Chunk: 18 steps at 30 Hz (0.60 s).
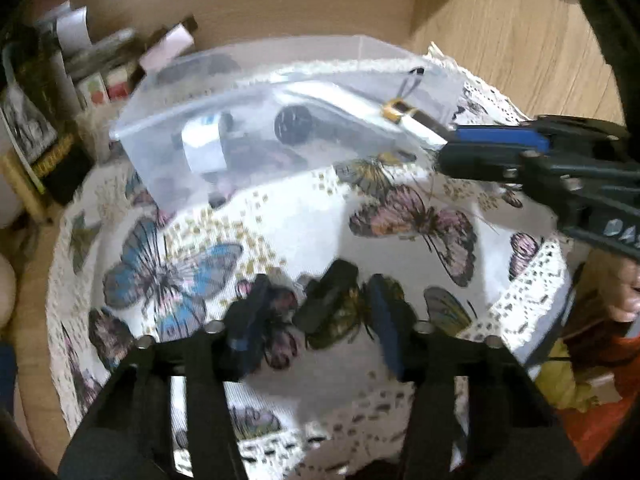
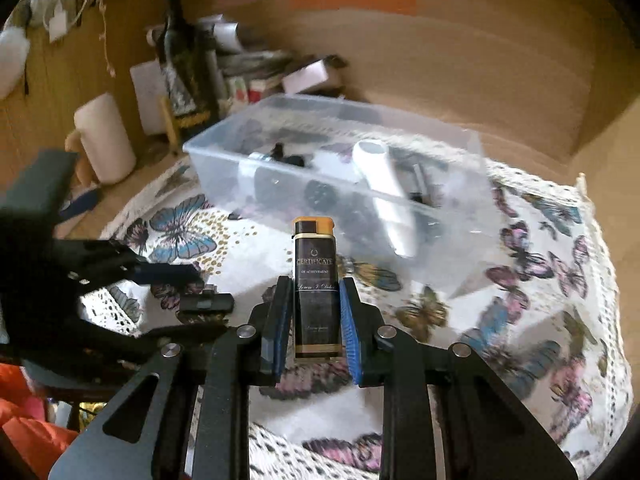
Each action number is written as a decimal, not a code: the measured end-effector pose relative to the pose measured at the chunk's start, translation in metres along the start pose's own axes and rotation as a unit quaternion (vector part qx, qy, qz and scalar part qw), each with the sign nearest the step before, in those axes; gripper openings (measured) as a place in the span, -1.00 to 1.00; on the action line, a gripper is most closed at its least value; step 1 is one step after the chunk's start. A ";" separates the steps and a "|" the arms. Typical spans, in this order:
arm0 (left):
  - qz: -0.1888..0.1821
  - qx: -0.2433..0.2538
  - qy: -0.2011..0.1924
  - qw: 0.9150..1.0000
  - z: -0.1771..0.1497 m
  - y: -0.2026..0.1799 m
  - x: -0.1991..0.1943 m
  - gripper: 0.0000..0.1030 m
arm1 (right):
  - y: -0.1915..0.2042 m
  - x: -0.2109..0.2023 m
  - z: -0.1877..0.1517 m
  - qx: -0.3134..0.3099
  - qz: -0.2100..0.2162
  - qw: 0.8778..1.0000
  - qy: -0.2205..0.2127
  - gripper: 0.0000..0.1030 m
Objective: Organize rigid objects
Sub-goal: 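Grasp small black item with left tool while right grasps black-and-gold bottle, then release black item into clear box with left tool while right drops bottle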
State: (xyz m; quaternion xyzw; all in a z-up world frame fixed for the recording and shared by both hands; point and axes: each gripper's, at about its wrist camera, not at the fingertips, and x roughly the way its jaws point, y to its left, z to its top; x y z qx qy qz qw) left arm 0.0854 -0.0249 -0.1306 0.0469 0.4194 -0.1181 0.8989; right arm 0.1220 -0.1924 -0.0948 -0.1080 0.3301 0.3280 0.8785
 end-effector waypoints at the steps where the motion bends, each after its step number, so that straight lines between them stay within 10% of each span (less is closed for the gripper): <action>1: 0.000 0.001 0.001 1.000 0.002 0.000 0.000 -0.51 | -0.002 -0.005 -0.001 0.001 0.001 1.000 -0.006 -0.58; 18: 0.046 -0.030 -0.125 0.991 0.063 0.020 -0.061 -0.51 | -0.020 -0.037 0.042 0.018 -0.017 0.995 -0.095 -0.58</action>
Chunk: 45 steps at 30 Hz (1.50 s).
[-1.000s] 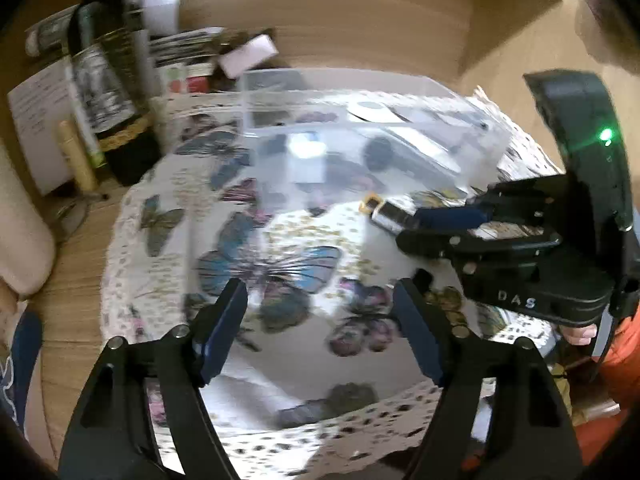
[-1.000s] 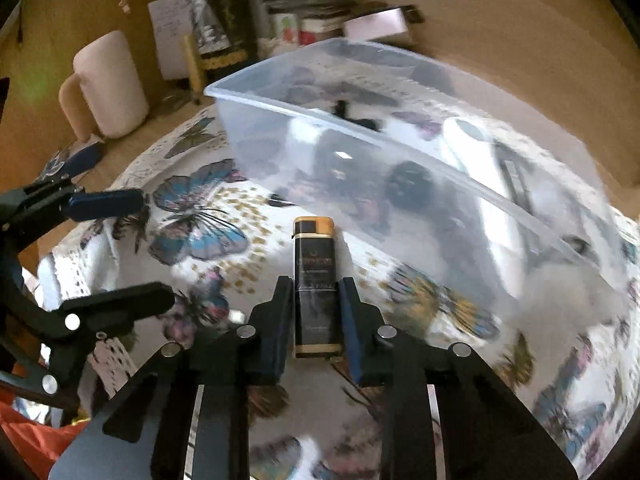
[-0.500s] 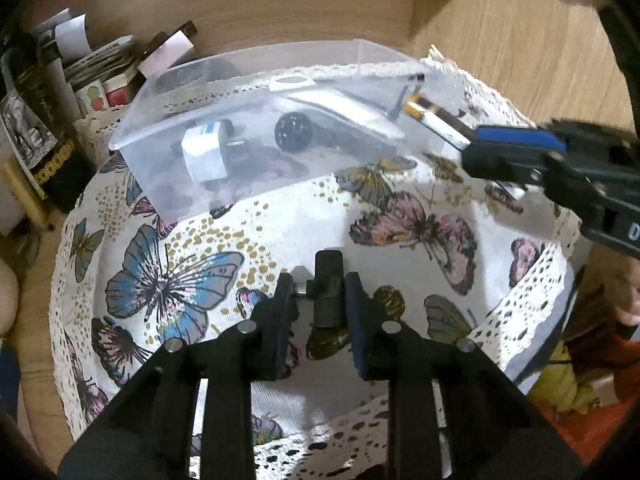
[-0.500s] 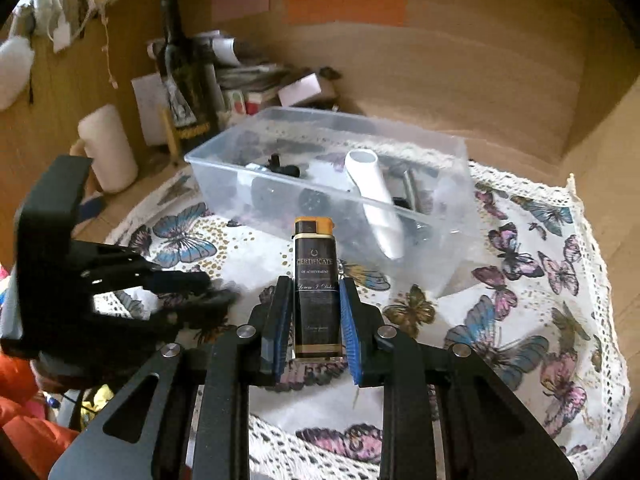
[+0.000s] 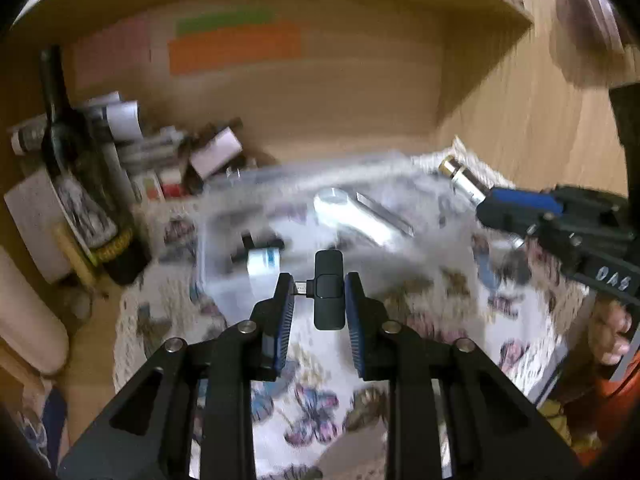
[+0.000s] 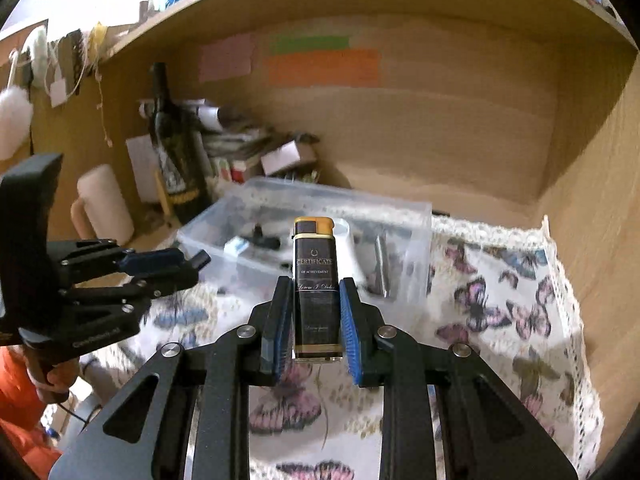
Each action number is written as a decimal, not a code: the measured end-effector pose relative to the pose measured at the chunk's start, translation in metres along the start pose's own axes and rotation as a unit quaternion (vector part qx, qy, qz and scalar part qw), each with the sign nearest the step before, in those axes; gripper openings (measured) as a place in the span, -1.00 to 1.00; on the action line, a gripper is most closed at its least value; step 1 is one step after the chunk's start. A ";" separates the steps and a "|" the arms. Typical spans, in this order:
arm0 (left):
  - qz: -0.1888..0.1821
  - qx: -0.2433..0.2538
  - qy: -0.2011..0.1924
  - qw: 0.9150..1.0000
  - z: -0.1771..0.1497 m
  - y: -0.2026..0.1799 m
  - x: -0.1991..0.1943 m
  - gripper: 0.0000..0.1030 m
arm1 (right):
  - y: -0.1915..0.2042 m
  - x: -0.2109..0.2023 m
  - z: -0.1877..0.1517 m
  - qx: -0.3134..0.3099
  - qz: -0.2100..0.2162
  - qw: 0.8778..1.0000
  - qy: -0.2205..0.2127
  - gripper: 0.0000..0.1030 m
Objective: Organize rigid objects
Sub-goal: 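Release black item into clear box with left tool while right drops bottle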
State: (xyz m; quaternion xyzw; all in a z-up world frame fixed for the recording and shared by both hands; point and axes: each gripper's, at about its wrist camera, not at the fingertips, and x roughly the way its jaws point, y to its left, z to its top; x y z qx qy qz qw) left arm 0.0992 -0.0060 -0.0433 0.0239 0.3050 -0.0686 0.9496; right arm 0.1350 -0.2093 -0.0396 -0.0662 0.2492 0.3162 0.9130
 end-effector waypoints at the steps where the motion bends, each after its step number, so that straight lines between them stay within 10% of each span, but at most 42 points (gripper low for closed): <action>1: 0.001 0.000 -0.006 1.000 0.005 0.000 0.001 -0.51 | -0.001 0.002 0.006 0.000 0.000 1.000 -0.004 -0.58; 12: -0.008 -0.036 -0.030 0.999 0.062 0.029 0.023 -0.51 | -0.008 0.049 0.046 -0.001 -0.006 1.000 0.004 -0.58; 31: -0.019 -0.032 0.076 0.996 0.046 0.029 0.116 -0.51 | -0.012 0.128 0.022 0.003 0.008 0.994 0.110 -0.58; 45: -0.004 -0.023 -0.025 0.999 0.056 0.019 0.036 -0.16 | 0.003 0.048 0.043 -0.008 -0.007 1.000 0.010 -0.25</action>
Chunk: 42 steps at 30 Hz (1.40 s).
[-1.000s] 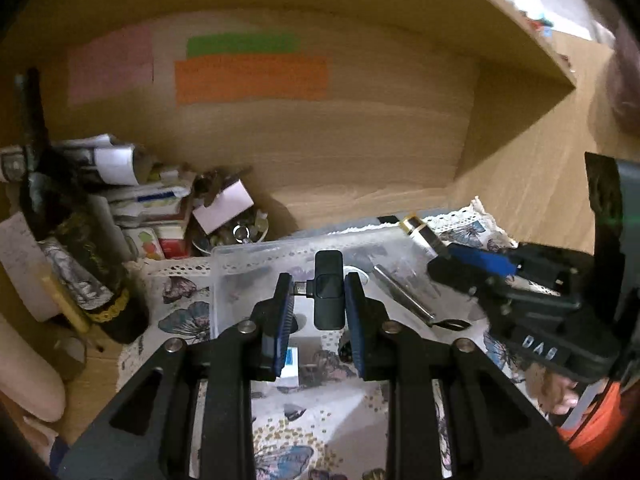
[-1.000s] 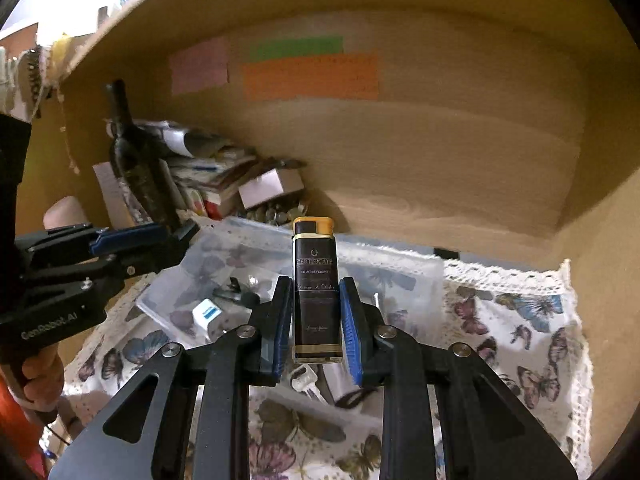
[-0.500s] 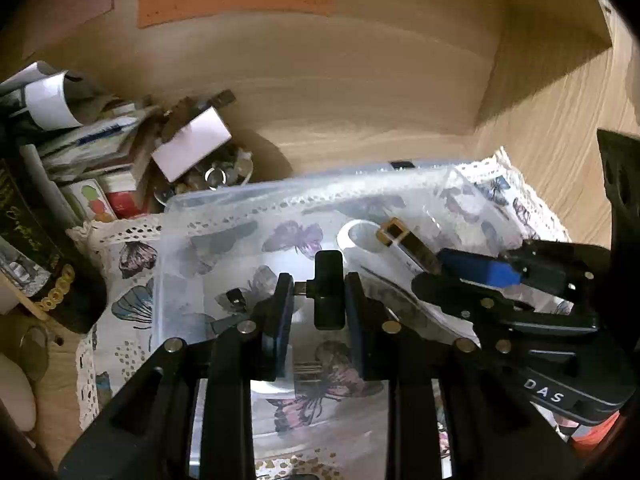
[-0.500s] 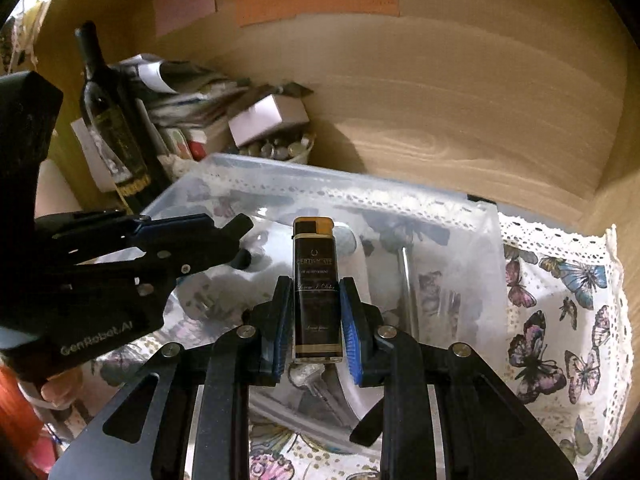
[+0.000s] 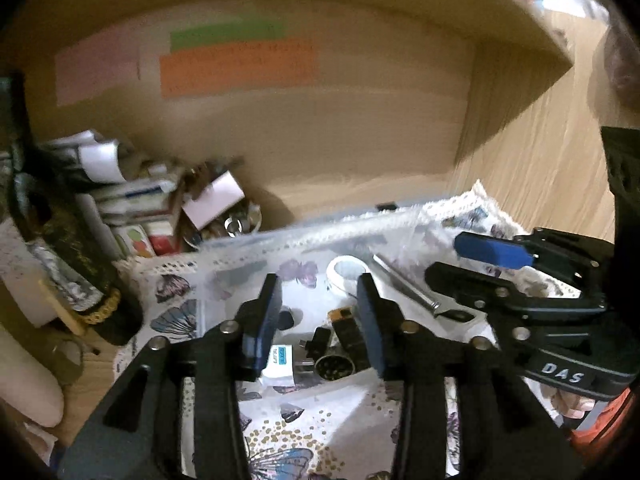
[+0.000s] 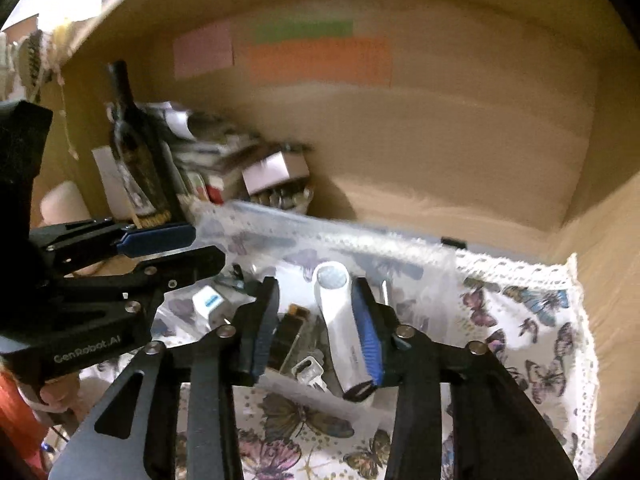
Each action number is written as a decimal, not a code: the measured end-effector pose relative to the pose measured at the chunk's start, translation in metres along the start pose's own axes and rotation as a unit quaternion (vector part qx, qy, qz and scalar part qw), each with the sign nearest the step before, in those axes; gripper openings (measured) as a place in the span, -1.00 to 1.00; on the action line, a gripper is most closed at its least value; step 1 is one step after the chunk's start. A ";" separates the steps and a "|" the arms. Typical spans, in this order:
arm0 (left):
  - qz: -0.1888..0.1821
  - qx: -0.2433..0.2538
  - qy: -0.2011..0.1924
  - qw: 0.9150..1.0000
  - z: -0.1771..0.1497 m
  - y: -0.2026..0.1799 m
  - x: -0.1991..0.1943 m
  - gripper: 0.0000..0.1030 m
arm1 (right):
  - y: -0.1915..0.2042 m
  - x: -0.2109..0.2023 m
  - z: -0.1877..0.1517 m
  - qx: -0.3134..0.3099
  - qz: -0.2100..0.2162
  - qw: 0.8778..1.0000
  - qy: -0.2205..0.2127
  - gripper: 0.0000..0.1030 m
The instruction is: Organize rigid objects
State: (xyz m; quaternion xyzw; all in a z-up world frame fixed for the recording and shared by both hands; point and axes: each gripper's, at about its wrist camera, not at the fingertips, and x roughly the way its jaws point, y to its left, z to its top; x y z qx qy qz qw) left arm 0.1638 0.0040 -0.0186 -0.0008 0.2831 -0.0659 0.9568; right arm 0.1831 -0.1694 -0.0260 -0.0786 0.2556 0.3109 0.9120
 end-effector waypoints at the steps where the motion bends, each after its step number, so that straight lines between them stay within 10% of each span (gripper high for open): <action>1: 0.002 0.000 -0.006 1.000 0.001 0.000 -0.004 -0.10 | 0.001 -0.010 0.001 0.001 -0.002 1.000 -0.012 -0.19; 20: 0.028 0.002 -0.167 0.985 -0.025 -0.032 -0.141 0.94 | 0.012 -0.130 -0.024 0.030 -0.043 0.987 -0.149 0.97; 42: 0.018 -0.018 -0.169 0.985 -0.039 -0.031 -0.153 0.99 | 0.021 -0.148 -0.039 0.040 -0.049 0.985 -0.163 1.00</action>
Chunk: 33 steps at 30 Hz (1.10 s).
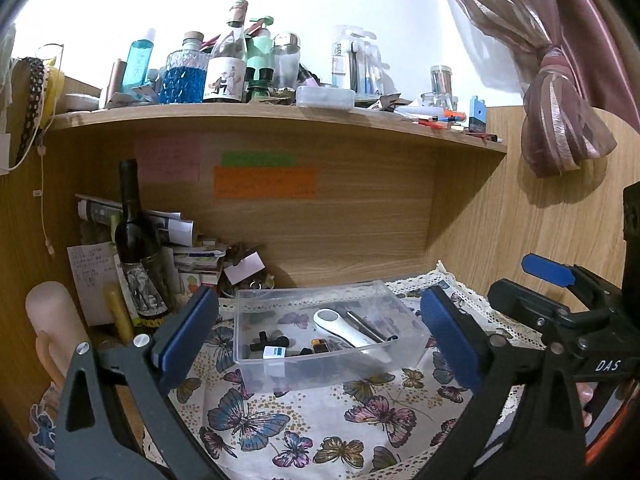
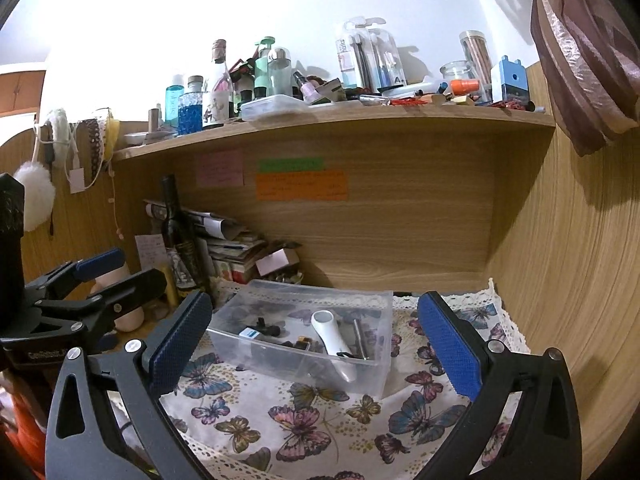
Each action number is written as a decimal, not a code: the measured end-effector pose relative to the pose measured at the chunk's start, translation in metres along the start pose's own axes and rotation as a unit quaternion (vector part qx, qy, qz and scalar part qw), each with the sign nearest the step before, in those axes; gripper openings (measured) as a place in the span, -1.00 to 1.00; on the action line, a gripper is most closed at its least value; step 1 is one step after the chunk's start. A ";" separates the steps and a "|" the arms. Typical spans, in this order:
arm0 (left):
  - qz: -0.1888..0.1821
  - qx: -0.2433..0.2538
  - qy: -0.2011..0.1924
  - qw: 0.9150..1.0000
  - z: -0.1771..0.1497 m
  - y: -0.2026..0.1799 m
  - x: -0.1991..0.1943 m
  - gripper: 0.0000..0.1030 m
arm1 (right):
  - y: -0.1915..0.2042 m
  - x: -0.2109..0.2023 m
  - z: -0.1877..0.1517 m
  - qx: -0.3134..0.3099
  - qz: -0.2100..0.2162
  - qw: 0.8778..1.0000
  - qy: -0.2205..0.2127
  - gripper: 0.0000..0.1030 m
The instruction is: Organize rigid objects
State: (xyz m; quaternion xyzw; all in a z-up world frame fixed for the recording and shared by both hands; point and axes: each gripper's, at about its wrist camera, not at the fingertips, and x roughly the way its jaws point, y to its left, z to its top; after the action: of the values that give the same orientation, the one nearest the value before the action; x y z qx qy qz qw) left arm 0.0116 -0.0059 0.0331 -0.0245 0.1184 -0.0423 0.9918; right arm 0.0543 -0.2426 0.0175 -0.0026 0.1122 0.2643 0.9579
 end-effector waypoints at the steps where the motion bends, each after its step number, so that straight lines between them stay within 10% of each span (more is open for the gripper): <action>1: 0.000 -0.001 0.000 1.000 0.000 0.000 0.000 0.99 | 0.000 0.000 0.000 0.001 0.000 1.000 0.001 1.00; 33: -0.006 -0.005 0.005 1.000 -0.003 0.004 0.004 0.99 | 0.004 0.007 0.000 -0.002 0.011 1.000 0.008 1.00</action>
State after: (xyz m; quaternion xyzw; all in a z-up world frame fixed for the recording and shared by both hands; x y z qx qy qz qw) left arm 0.0152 -0.0025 0.0292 -0.0299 0.1236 -0.0477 0.9907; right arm 0.0585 -0.2355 0.0161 -0.0049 0.1191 0.2745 0.9542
